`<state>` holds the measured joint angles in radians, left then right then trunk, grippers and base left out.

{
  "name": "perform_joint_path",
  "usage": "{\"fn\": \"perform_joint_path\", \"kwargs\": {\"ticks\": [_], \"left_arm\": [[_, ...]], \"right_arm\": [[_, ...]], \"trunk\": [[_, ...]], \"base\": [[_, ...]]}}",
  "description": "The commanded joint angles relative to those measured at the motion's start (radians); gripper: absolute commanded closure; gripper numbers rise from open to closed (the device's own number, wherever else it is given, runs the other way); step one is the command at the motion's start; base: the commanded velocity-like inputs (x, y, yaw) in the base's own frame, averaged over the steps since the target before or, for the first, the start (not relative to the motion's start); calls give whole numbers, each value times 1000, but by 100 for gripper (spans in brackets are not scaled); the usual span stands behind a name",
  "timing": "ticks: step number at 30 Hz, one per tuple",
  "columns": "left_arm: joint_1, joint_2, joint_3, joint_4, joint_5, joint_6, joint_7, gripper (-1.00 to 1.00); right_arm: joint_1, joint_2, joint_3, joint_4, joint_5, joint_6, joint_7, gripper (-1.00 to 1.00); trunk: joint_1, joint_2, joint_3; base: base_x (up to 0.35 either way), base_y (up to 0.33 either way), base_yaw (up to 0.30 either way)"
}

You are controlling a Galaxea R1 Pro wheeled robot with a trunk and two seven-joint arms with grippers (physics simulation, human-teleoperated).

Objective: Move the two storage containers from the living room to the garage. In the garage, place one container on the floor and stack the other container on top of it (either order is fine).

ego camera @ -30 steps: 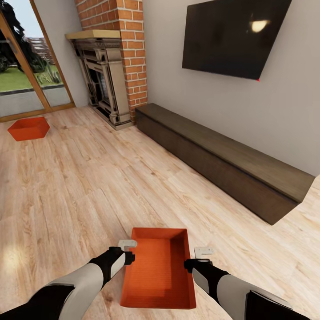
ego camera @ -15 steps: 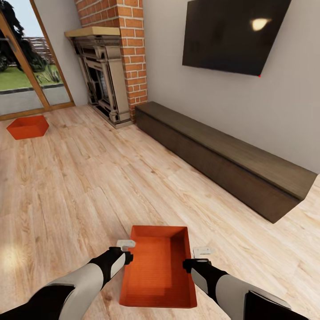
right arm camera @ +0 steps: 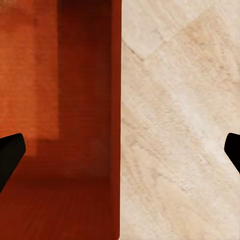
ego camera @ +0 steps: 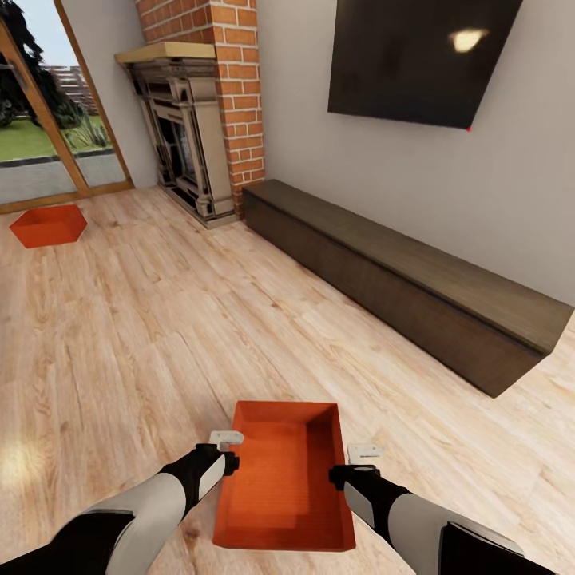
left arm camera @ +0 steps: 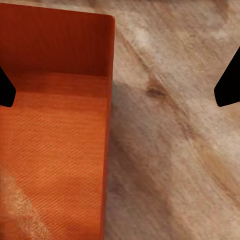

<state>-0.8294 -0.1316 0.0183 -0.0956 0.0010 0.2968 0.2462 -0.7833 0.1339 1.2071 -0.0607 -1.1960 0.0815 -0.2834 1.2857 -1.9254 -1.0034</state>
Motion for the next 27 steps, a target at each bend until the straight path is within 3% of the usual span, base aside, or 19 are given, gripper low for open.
{"fn": "perform_joint_path", "kwargs": {"ticks": [1, 27], "left_arm": [[0, 0, 2, -2, 1, 6, 3, -100], [0, 1, 2, -2, 1, 5, 3, -100]], "right_arm": [[-1, 0, 8, -2, -4, 6, -6, -100], [-1, -3, 7, -2, -4, 6, -6, -100]], "trunk": [[4, -8, -4], [103, -190, -85]], "base": [[0, 0, 0], [0, 0, 0]]}}
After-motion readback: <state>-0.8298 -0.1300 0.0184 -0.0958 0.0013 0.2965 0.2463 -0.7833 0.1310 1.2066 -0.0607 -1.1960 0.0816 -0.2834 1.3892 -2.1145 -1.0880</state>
